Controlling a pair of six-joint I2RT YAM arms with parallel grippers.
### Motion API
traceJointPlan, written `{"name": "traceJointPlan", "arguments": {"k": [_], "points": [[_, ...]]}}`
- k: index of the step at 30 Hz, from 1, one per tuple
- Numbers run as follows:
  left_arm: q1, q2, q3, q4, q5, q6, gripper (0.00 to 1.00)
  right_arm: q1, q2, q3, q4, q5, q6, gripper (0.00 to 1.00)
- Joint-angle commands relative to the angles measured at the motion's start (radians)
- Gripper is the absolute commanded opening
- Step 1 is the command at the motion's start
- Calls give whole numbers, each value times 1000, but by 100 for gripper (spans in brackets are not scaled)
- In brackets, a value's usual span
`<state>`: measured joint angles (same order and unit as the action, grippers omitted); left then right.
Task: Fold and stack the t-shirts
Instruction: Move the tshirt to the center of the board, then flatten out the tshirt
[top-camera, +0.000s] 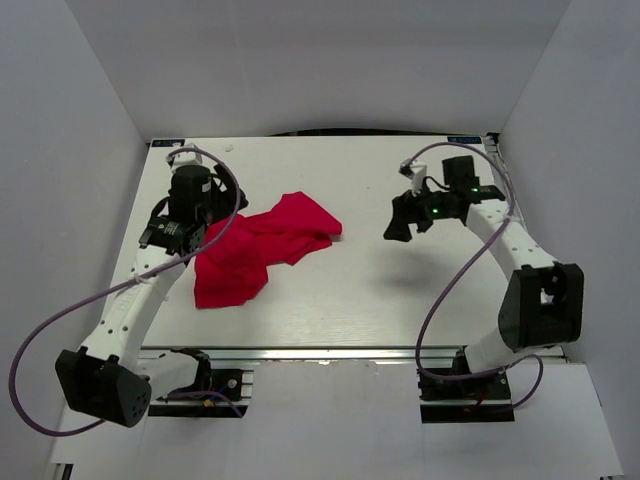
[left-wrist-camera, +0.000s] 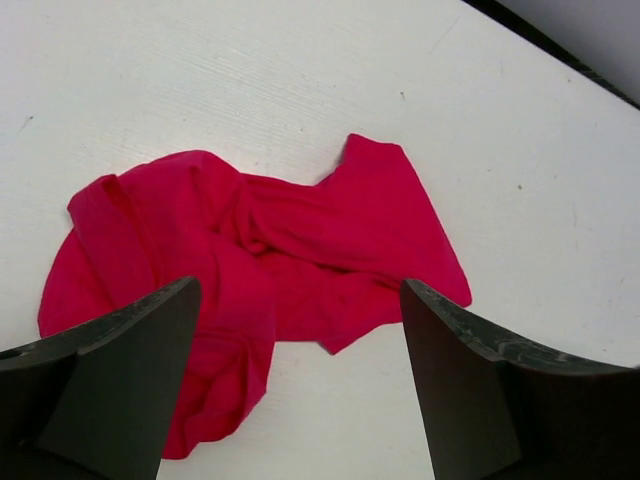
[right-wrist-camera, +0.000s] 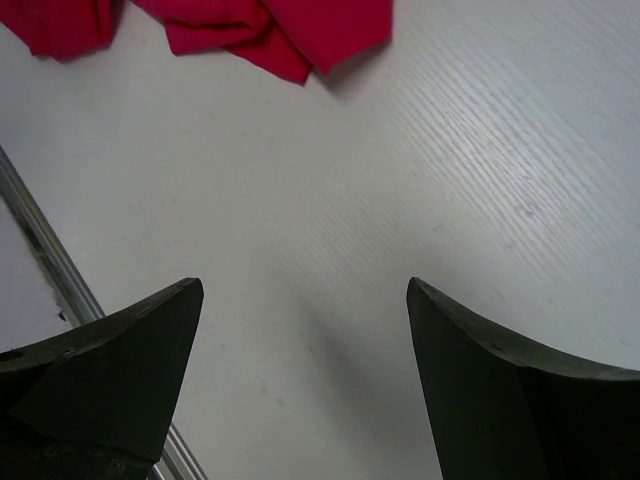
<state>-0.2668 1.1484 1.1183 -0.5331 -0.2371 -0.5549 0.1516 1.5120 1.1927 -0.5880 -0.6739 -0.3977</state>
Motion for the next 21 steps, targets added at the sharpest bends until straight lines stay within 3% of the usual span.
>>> {"name": "traceJointPlan", "arguments": {"k": [1, 3, 8, 21], "points": [[8, -79, 55, -54, -5, -40, 92, 94, 83, 13, 146, 26, 268, 89], [6, -113, 29, -57, 7, -74, 92, 158, 176, 42, 200, 37, 432, 89], [6, -208, -47, -51, 84, -131, 91, 232, 330, 113, 319, 40, 655, 88], [6, -268, -127, 10, 180, -203, 90, 246, 602, 246, 493, -4, 890, 71]]}}
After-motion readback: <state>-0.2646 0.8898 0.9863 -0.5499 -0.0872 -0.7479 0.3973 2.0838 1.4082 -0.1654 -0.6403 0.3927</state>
